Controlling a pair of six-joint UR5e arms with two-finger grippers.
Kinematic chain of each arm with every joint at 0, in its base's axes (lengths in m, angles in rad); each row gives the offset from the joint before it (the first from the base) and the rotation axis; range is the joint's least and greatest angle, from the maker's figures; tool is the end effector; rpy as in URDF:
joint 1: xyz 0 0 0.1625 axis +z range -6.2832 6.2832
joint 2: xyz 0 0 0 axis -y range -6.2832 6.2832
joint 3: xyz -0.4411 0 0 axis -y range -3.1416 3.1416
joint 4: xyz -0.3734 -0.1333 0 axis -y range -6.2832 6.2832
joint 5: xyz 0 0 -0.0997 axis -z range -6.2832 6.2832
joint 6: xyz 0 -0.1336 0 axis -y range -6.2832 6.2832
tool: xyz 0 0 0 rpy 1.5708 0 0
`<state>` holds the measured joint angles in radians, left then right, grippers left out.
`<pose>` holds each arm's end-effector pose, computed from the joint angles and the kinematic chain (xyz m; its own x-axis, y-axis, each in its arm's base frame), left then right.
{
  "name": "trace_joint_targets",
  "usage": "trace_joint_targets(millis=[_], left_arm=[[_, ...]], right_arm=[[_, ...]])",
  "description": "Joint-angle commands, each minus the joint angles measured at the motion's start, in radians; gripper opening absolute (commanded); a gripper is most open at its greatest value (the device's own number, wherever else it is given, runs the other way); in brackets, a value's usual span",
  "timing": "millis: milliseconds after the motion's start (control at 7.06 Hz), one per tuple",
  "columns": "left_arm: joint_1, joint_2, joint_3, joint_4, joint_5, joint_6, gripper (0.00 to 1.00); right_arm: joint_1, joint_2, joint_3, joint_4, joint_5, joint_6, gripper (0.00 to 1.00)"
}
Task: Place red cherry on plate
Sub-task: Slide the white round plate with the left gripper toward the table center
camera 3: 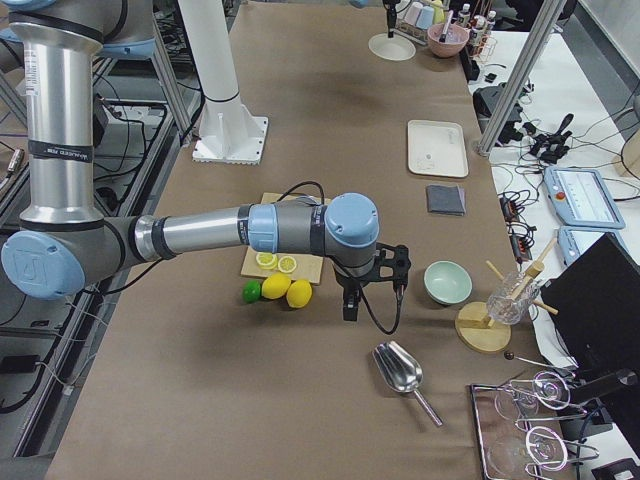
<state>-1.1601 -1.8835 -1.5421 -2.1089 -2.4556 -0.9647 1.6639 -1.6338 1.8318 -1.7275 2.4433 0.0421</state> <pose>0.2217 -0.5841 0.4621 0.4253 -0.0728 -0.9021 0.1365 0.9905 -0.0156 0.0719 -0.4367 0.6110 0.6386 0.0701 0.7663 -0.1199 0.9927 0.0090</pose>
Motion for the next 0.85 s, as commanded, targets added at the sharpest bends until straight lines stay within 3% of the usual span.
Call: trace_joint_targets(millis=[0,283,425,708], left_arm=[[0.274,-0.029,-0.163,0.0,0.224,-0.327,0.0],[0.551,-0.147,-0.159,0.001,0.501,-0.541,0.0],[0.629,-0.182,-0.133,-0.002,0.606,-0.575,0.0],[0.646,-0.189,-0.105,-0.003,0.626,-0.583,0.0]], right_arm=[[-0.003,0.005,0.006,0.0,0.0,0.005,1.0],[-0.013,0.008,0.006,0.029,0.005,0.008,1.0],[-0.024,0.003,0.006,0.064,0.005,0.01,1.0],[-0.055,0.006,0.033,0.066,0.005,0.063,1.0]])
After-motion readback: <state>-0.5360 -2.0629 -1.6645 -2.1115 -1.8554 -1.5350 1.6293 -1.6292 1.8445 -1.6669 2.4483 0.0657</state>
